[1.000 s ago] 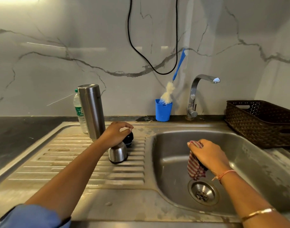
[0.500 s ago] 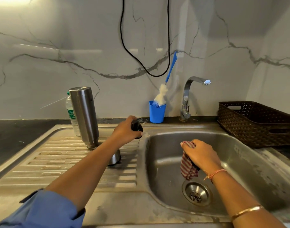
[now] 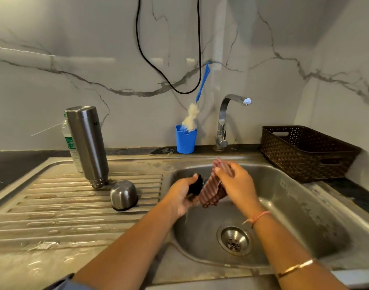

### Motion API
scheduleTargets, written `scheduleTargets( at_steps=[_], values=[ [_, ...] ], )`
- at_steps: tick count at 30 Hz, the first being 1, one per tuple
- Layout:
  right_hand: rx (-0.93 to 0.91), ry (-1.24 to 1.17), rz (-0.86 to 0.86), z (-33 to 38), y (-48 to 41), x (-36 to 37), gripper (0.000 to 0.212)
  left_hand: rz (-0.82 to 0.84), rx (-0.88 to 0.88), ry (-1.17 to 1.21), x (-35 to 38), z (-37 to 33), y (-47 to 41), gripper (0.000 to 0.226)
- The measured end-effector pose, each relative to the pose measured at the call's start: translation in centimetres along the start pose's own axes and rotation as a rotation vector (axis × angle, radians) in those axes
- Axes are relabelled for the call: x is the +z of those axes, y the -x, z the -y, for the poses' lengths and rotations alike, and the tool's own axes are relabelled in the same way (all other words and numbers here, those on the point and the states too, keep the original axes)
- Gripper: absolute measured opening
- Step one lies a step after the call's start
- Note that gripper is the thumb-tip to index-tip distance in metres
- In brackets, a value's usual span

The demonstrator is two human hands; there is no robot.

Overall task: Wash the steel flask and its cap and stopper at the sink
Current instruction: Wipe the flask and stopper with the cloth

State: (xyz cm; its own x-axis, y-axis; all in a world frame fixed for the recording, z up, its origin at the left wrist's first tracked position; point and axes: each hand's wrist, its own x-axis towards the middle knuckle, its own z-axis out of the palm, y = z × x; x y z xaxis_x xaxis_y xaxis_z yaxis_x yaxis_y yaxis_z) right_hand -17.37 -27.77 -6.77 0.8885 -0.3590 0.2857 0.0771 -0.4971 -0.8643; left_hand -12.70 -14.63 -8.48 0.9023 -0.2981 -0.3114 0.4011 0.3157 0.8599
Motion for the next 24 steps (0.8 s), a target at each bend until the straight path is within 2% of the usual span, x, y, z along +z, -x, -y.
scheduleTargets(
  at_steps=[1,3,5,7,10,12,14,15,17,19,22,24],
  values=[
    [-0.117,0.127,0.027,0.4,0.3,0.7,0.035,0.032,0.036,-0.068,0.4,0.3,0.3,0.010],
    [-0.300,0.329,0.138,0.6,0.8,2.1,0.041,0.087,0.118,-0.162,0.6,0.6,0.8,0.020],
    [-0.347,0.308,0.167,0.5,0.9,2.7,0.038,0.131,0.178,-0.190,0.3,0.3,1.1,0.024],
    [-0.239,0.076,0.137,0.7,0.7,2.4,0.027,0.180,0.241,-0.231,-0.4,0.2,1.0,0.025],
    [0.065,-0.242,0.119,0.4,-0.2,1.8,0.013,0.280,0.296,-0.262,-0.9,0.2,0.9,0.031],
    [0.316,-0.448,0.108,0.0,-0.7,1.3,0.017,0.329,0.321,-0.263,-0.9,0.3,0.9,0.034],
    [0.448,-0.534,0.077,-0.3,-0.8,1.2,0.025,0.310,0.405,-0.386,-0.6,0.6,0.8,0.036],
    [0.427,-0.465,0.049,-0.5,-0.8,1.3,0.026,0.287,0.471,-0.504,-0.4,0.7,0.7,0.037],
    [0.269,-0.182,0.004,-0.4,-0.3,1.5,0.025,0.228,0.601,-0.752,-0.1,0.8,0.6,0.041],
    [0.102,0.015,0.006,0.2,0.5,1.8,0.023,0.184,0.699,-0.885,-0.1,1.0,0.6,0.045],
    [0.045,0.065,0.060,0.9,1.1,2.3,0.024,0.099,0.800,-0.931,-0.6,1.0,0.6,0.050],
    [0.058,0.037,0.051,1.0,0.8,2.6,0.025,0.120,0.781,-0.857,-0.5,1.0,0.7,0.054]
  ],
)
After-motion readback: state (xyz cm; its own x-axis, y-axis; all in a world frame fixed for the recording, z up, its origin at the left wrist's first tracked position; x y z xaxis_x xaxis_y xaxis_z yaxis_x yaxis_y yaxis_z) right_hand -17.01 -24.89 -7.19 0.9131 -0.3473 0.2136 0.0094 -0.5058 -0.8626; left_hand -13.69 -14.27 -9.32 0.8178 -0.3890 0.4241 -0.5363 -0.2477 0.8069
